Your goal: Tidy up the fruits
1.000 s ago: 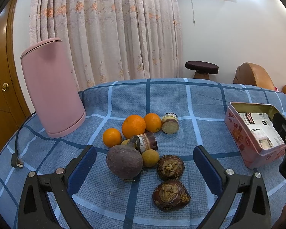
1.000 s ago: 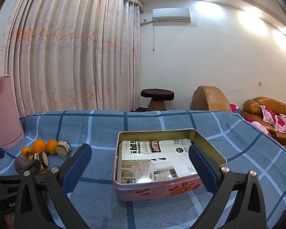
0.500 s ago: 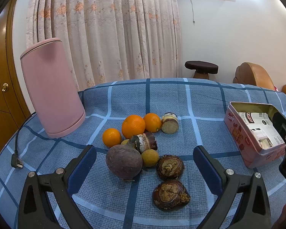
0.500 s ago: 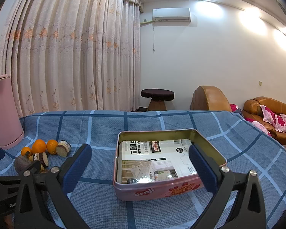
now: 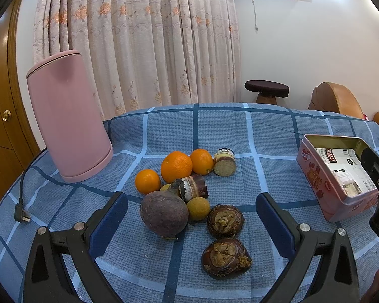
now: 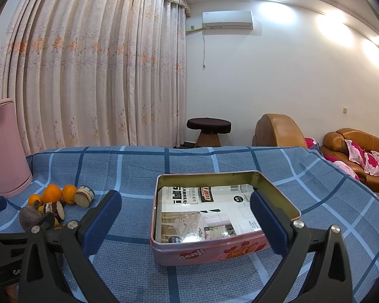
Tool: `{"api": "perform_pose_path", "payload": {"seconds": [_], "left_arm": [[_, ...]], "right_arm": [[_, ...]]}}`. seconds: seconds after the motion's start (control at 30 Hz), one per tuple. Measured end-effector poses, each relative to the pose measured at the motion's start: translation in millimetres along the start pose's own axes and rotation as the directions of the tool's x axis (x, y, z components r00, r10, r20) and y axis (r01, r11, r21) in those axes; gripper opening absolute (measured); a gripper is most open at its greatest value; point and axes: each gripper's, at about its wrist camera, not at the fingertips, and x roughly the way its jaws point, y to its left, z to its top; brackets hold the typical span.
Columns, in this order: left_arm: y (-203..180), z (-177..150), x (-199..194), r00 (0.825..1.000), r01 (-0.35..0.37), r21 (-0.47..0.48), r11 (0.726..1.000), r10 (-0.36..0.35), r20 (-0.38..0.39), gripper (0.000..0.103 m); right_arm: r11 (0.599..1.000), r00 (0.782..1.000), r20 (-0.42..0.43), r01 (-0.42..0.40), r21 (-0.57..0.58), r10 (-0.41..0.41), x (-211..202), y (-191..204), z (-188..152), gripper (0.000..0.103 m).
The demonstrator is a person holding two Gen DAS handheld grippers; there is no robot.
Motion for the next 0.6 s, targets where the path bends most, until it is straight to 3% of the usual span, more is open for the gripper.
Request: {"api": "perform_pose_path", "payload": {"seconds": [0.6], "left_arm": [[3.3, -1.8, -2.2, 1.000, -0.009, 0.017, 1.000, 0.010, -0.006, 0.102]], "right_arm": [[1.000, 1.000, 0.006, -0.021, 0.000, 0.021, -2.1, 4.5, 0.8, 0.103]]}}
